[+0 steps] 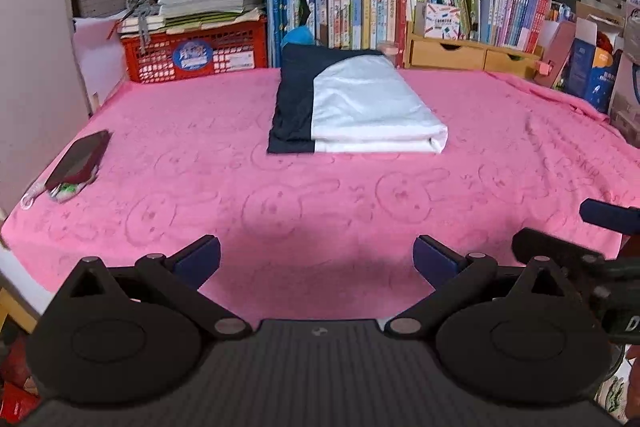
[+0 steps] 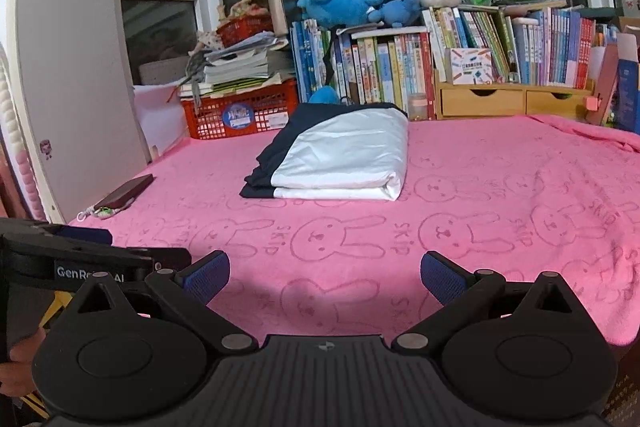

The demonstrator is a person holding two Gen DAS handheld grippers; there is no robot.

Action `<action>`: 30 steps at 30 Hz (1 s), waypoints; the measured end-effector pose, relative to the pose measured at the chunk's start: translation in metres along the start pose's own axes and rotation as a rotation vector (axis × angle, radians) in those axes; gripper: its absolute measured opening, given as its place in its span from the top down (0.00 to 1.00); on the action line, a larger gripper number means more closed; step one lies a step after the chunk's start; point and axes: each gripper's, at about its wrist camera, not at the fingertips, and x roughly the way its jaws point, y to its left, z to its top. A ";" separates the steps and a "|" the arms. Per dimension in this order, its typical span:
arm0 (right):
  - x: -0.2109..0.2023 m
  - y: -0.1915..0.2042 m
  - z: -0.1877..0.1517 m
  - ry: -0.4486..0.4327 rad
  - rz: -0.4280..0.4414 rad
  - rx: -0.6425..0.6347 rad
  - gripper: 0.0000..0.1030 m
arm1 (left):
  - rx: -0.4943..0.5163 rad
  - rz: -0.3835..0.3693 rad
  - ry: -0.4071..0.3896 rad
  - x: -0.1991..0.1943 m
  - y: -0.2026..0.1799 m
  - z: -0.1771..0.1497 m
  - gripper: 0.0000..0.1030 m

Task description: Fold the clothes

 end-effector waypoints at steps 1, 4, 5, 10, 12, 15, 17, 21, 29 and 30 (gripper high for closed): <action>0.003 0.000 0.001 -0.003 -0.003 -0.004 0.00 | -0.005 0.003 -0.003 0.004 0.000 0.003 0.00; 0.015 -0.005 0.003 -0.022 -0.039 -0.007 0.00 | -0.021 0.017 0.021 0.019 0.003 0.013 0.00; 0.018 -0.008 0.003 -0.027 -0.046 -0.006 0.00 | -0.026 0.020 0.033 0.024 0.004 0.017 0.00; 0.037 -0.022 0.009 -0.016 -0.029 -0.007 0.00 | -0.026 0.042 0.066 0.046 0.010 0.031 0.00; 0.046 -0.028 0.012 -0.009 -0.023 -0.014 0.00 | -0.019 0.052 0.076 0.056 0.012 0.037 0.00; 0.061 -0.039 0.018 -0.007 -0.019 -0.012 0.00 | -0.021 0.059 0.074 0.069 0.019 0.046 0.00; 0.072 -0.047 0.021 -0.008 -0.016 -0.006 0.00 | -0.034 0.054 0.072 0.080 0.026 0.054 0.00; 0.102 -0.062 0.028 0.008 -0.043 0.005 0.00 | -0.049 0.065 0.084 0.108 0.039 0.070 0.00; 0.179 -0.070 0.042 0.074 -0.121 -0.058 0.01 | -0.103 0.044 0.133 0.156 0.058 0.084 0.00; 0.188 -0.070 0.043 0.081 -0.129 -0.067 0.02 | -0.110 0.033 0.136 0.160 0.058 0.085 0.00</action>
